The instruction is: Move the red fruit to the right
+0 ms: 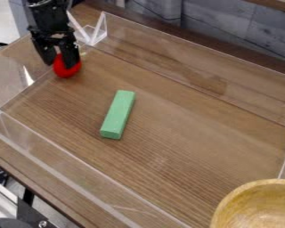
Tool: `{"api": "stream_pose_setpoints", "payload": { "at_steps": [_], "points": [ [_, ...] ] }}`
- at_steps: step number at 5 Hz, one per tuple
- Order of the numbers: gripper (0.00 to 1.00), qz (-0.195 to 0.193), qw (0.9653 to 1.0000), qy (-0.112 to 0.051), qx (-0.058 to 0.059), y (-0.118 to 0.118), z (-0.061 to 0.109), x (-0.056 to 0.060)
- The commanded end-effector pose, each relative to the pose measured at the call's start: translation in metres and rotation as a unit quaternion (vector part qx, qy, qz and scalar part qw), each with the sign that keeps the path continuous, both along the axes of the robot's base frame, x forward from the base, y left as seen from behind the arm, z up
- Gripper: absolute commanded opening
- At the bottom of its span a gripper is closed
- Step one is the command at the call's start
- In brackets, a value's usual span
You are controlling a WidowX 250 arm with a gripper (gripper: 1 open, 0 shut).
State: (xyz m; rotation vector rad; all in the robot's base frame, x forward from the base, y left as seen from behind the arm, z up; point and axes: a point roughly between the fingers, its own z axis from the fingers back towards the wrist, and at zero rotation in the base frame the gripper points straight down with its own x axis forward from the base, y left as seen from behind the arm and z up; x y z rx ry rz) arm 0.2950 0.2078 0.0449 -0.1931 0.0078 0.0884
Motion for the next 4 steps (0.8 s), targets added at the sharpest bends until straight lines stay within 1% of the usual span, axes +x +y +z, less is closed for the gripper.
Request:
{"api": "stream_pose_setpoints", "payload": {
  "at_steps": [1, 3, 4],
  "points": [
    [1.00, 0.034, 0.9988, -0.028, 0.020, 0.011, 0.023, 0.008],
    [1.00, -0.004, 0.9993, -0.031, 0.020, -0.018, 0.025, 0.030],
    [0.00, -0.029, 0.9989, -0.032, 0.020, -0.024, 0.020, 0.032]
  ]
}}
